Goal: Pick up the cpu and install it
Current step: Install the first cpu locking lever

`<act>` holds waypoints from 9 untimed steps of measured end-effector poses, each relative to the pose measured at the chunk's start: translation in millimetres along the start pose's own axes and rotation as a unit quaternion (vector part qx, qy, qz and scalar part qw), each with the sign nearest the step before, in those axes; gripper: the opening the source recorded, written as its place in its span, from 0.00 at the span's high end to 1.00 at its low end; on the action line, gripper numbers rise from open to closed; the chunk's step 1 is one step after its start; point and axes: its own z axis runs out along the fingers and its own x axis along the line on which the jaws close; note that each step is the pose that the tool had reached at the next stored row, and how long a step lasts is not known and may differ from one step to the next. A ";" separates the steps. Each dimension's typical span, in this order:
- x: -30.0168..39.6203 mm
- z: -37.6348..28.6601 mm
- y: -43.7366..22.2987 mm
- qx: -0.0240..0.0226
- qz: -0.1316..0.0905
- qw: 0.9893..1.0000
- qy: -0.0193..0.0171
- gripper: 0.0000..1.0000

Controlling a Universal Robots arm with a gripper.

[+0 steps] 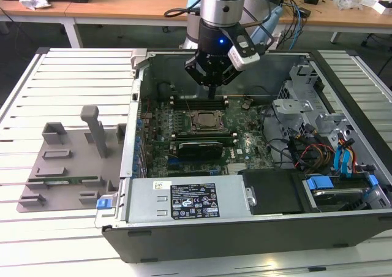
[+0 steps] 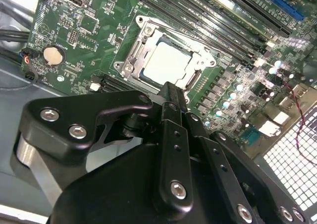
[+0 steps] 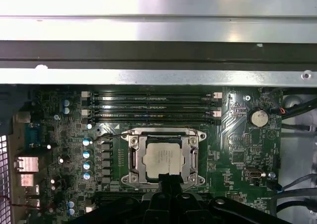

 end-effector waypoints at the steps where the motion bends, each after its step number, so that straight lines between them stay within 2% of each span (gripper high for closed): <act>1: 0.1 0.0 0.0 0.000 0.000 1.000 0.000 0.89; 2: 1.9 0.0 0.0 0.000 0.000 1.000 0.000 0.89; 4: 16.6 0.1 0.0 0.000 0.000 1.000 0.000 0.89; 9: 24.5 0.1 0.0 0.000 0.000 1.000 0.000 0.89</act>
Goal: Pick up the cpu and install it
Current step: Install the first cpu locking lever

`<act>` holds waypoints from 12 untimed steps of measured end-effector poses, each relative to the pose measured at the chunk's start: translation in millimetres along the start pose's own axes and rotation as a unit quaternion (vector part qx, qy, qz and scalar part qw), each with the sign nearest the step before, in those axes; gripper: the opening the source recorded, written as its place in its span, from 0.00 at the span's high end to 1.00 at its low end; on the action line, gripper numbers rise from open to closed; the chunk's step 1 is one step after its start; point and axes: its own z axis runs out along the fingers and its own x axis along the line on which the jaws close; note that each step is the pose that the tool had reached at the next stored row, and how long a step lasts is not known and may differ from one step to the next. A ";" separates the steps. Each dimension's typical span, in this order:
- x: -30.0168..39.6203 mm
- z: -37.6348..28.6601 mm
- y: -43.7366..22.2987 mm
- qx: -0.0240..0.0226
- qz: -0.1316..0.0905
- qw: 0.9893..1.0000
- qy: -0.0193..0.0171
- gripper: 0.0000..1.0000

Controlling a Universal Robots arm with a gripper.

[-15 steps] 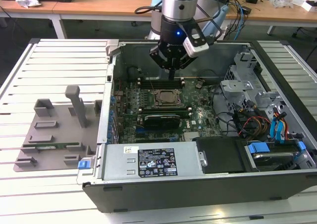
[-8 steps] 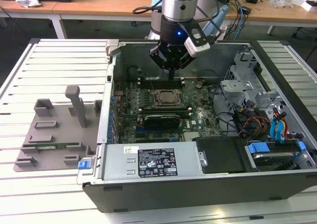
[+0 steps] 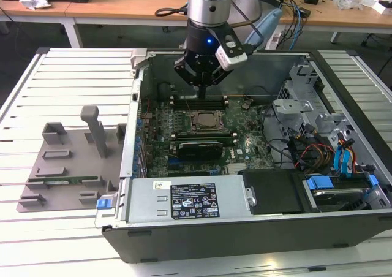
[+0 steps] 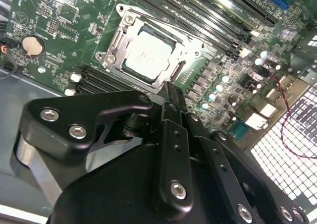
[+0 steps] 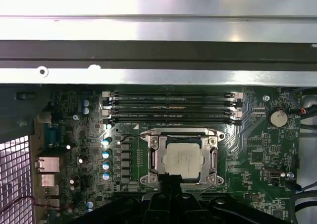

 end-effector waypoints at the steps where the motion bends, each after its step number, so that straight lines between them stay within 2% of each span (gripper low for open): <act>1: 1.0 0.0 0.0 0.000 0.000 1.000 0.000 0.89; 7: 8.4 0.1 0.0 0.000 0.000 1.000 0.000 0.89; 9: 14.3 0.2 0.1 0.000 0.000 1.000 0.000 0.89; 12: 17.9 0.3 0.1 0.000 0.000 1.000 0.000 0.89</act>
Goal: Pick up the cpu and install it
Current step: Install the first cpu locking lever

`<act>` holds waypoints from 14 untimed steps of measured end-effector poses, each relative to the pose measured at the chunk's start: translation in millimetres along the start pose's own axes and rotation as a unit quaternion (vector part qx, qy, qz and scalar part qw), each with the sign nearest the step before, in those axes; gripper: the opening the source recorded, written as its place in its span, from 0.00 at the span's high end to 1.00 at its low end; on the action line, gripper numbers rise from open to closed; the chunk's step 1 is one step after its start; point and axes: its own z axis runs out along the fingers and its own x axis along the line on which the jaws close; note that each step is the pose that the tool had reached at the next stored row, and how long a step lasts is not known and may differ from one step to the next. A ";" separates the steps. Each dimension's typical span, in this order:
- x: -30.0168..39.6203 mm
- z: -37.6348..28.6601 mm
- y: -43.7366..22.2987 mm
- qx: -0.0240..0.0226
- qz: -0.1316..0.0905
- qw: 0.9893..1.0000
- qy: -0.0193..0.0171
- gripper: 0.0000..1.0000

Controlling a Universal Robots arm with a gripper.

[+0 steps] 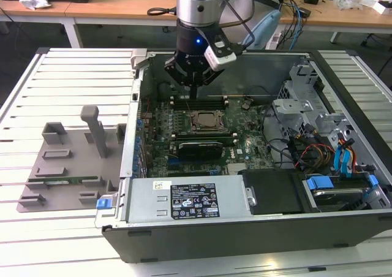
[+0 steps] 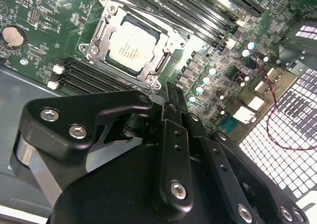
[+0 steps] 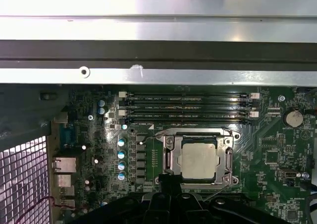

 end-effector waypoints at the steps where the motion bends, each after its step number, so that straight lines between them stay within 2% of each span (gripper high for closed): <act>1: 0.7 0.0 0.0 0.000 0.000 1.000 0.000 0.89; 9: 10.0 0.8 1.8 0.000 0.000 1.000 0.000 0.89; 10: 13.6 1.0 2.9 0.000 0.000 1.000 0.000 0.89; 11: 21.0 1.3 4.5 0.000 0.000 1.000 0.000 0.89; 14: 29.9 2.0 6.5 0.000 0.000 1.000 0.000 0.89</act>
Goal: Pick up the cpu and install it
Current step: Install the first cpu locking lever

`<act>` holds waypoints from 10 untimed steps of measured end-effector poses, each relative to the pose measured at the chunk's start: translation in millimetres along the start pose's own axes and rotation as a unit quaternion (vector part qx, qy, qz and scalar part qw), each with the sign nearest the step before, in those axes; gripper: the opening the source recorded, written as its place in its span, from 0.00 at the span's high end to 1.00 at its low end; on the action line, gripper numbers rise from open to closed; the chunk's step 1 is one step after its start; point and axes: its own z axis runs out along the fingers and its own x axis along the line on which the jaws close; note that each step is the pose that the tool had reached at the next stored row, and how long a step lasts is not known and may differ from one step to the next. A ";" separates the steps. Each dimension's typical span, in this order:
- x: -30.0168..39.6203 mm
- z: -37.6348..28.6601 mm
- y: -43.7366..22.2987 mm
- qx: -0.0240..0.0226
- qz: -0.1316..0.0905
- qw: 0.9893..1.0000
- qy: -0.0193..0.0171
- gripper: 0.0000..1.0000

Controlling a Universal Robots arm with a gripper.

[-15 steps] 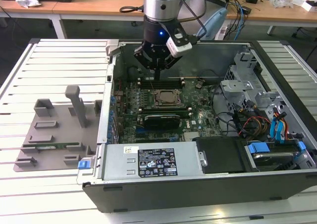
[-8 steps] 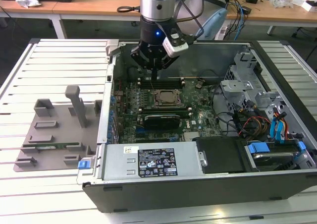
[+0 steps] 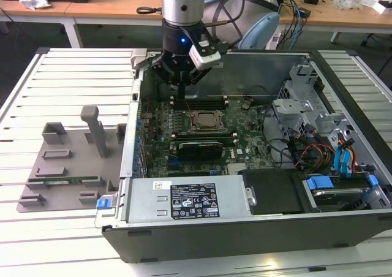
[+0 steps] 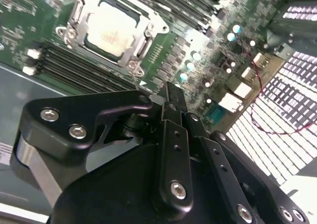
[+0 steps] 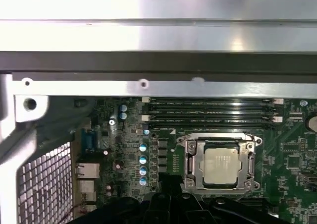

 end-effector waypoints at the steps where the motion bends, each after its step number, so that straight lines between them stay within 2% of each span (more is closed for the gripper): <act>1: 2.2 0.4 0.8 0.000 0.000 1.000 0.000 0.89; 3: 5.1 2.9 3.9 0.000 -0.005 1.000 0.000 0.89; 7: 5.6 9.7 11.3 0.000 -0.017 1.000 -0.001 0.89; 8: 5.6 12.1 18.8 0.000 -0.023 1.000 -0.001 0.89; 9: 5.5 13.0 22.8 0.000 -0.027 1.000 -0.002 0.89; 10: 3.2 13.2 22.9 0.000 -0.029 1.000 -0.002 0.89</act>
